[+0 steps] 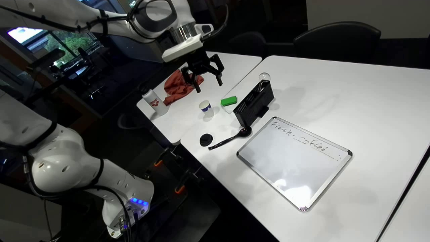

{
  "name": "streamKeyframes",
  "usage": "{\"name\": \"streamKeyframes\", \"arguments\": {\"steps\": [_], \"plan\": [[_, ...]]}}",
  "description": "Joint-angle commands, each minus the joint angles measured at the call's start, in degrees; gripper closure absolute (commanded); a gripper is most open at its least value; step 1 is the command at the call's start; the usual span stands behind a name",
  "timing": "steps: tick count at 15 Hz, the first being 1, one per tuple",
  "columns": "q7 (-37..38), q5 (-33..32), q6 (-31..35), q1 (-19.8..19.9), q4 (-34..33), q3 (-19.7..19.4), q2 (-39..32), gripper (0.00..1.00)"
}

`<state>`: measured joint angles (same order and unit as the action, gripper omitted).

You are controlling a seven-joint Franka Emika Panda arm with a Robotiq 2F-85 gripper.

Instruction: Remove the spoon and ladle from the rack, put them on the table, and then move the rack to the right

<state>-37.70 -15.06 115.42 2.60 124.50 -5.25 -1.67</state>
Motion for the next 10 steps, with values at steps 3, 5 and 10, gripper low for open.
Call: {"name": "streamKeyframes", "arguments": {"steps": [3,5,10], "plan": [[-17.04,5.44,15.23,1.69,-0.82,1.84,-8.82,0.00],[-24.36,12.71,17.23,2.91,-1.96,3.59,-12.09,0.00],[-22.51,13.65,16.02,2.73,-1.01,4.29,-12.91,0.00]]}}
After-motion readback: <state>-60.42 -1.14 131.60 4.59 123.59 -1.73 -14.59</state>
